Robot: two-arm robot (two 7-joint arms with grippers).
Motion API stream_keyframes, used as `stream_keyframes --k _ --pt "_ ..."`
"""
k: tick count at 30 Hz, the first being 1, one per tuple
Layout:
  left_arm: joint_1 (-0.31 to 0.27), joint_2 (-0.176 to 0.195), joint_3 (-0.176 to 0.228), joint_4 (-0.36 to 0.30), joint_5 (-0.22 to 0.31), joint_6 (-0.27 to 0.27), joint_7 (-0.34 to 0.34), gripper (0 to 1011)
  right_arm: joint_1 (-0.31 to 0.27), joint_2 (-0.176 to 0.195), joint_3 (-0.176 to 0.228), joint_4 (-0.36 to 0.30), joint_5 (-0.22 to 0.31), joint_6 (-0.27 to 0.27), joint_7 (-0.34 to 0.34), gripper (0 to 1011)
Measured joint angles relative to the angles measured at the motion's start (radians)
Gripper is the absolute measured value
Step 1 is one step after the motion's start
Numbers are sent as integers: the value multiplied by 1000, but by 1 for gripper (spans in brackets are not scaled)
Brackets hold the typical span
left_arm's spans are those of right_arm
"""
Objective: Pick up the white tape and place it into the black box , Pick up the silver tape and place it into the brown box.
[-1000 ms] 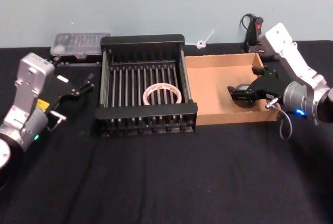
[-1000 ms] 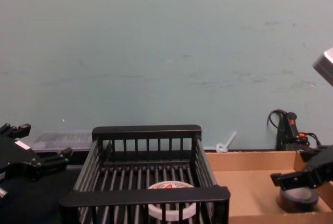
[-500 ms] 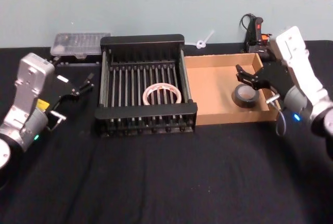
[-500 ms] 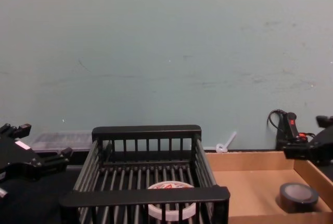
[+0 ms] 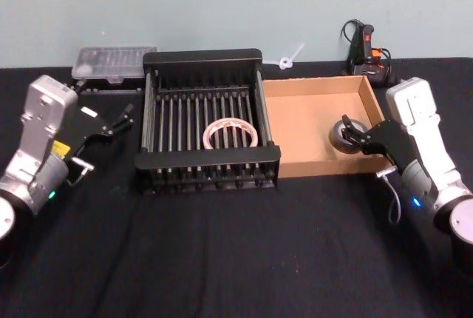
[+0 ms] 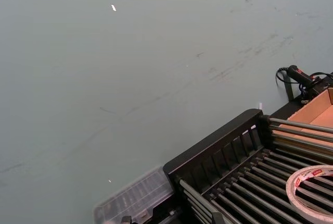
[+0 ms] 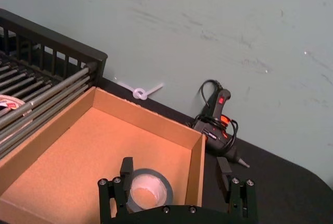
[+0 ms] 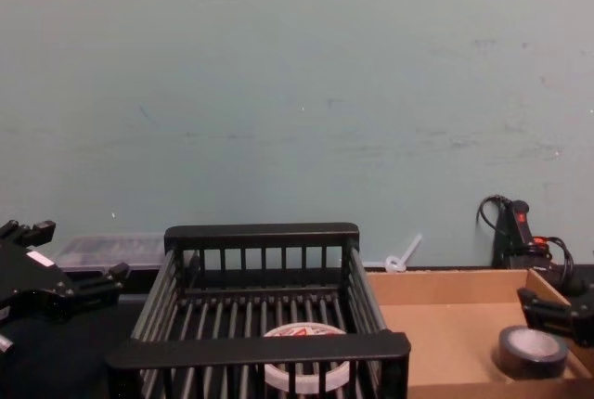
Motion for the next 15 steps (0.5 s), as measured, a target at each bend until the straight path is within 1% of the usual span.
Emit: stream_keyframes --k 7,15 --pt "0 0 0 0 0 0 0 1001 -9 -15 22 7 -11 1 1 1002" --pt "0 0 0 0 0 0 0 1001 -9 -14 21 8 -11 1 2 1002"
